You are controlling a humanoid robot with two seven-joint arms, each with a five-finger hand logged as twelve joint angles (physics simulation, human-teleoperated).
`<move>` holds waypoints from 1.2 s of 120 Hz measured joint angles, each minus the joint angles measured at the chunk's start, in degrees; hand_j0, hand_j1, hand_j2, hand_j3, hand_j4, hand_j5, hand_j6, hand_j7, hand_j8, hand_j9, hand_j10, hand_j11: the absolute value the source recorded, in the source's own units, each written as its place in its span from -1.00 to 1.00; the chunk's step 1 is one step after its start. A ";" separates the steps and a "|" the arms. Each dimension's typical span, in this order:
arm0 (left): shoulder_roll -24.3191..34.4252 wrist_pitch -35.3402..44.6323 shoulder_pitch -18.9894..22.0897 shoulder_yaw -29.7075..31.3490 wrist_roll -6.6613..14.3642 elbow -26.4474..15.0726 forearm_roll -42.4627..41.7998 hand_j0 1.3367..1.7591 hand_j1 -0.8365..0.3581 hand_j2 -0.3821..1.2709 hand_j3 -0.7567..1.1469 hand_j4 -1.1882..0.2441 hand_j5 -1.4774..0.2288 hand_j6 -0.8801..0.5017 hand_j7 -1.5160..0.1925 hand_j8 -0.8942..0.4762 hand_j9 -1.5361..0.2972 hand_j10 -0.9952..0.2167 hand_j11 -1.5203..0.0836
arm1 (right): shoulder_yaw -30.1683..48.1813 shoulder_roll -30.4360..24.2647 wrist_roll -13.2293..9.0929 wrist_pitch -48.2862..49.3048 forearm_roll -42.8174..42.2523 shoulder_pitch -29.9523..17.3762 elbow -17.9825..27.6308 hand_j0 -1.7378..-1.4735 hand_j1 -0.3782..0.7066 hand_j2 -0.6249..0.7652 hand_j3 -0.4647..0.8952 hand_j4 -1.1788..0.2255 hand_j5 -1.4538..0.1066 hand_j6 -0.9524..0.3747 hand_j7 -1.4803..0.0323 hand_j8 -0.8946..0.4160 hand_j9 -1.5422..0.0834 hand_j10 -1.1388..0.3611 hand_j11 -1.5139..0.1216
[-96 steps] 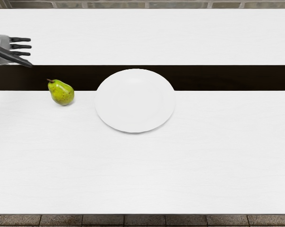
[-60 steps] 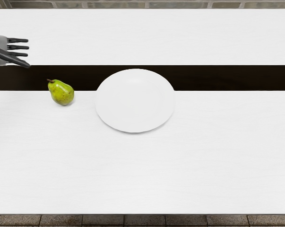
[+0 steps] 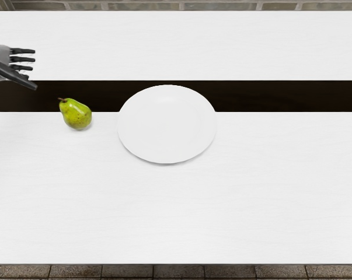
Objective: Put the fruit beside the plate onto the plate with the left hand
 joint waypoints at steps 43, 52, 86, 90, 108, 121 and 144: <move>0.18 1.99 4.46 0.10 -12.93 -9.74 8.26 0.52 0.98 -0.54 -0.20 0.66 0.73 0.27 0.77 0.30 0.68 0.64 0.90 | 0.00 0.00 0.00 0.00 -0.01 -0.02 0.00 -0.40 -0.95 -0.10 -0.32 0.68 0.86 0.43 0.96 0.36 0.90 0.52 0.85; 0.29 2.20 5.13 0.05 -13.37 -11.00 8.61 0.52 0.98 -0.54 -0.20 0.66 0.73 0.27 0.77 0.30 0.68 0.64 0.90 | 0.00 0.00 0.00 0.00 -0.03 -0.01 0.00 -0.40 -0.95 -0.10 -0.32 0.68 0.86 0.43 0.96 0.36 0.90 0.52 0.85; 2.67 2.39 7.89 0.00 -13.76 -14.13 8.95 0.52 0.98 -0.54 -0.21 0.66 0.73 0.27 0.77 0.30 0.68 0.64 0.90 | 0.00 0.00 0.00 0.00 -0.02 0.00 0.00 -0.40 -0.95 -0.10 -0.32 0.68 0.86 0.43 0.96 0.36 0.90 0.52 0.85; 2.67 2.39 8.18 0.00 -13.76 -14.25 8.97 0.52 0.98 -0.54 -0.21 0.66 0.73 0.27 0.77 0.30 0.68 0.64 0.90 | 0.00 0.00 0.00 0.00 -0.02 0.00 0.00 -0.40 -0.95 -0.10 -0.32 0.68 0.86 0.43 0.96 0.36 0.90 0.52 0.85; 2.41 2.40 8.70 -0.04 -13.78 -14.48 9.01 0.52 0.98 -0.54 -0.21 0.66 0.73 0.27 0.77 0.30 0.68 0.64 0.90 | 0.00 0.00 0.00 0.00 -0.02 -0.02 0.00 -0.40 -0.95 -0.10 -0.32 0.68 0.86 0.43 0.96 0.36 0.90 0.52 0.85; 2.48 2.79 9.35 -0.07 -13.78 -14.49 9.03 0.52 0.98 -0.54 -0.21 0.66 0.73 0.27 0.77 0.30 0.68 0.64 0.90 | 0.00 0.00 0.00 0.00 -0.02 -0.01 0.00 -0.40 -0.95 -0.10 -0.32 0.68 0.86 0.43 0.96 0.36 0.90 0.52 0.85; 2.33 9.96 9.81 -0.07 -13.85 -14.48 9.22 0.52 0.98 -0.54 -0.21 0.66 0.73 0.27 0.77 0.30 0.68 0.64 0.90 | 0.00 0.00 0.00 0.00 0.02 -0.03 0.00 -0.40 -0.95 -0.10 -0.32 0.68 0.86 0.43 0.96 0.36 0.90 0.52 0.85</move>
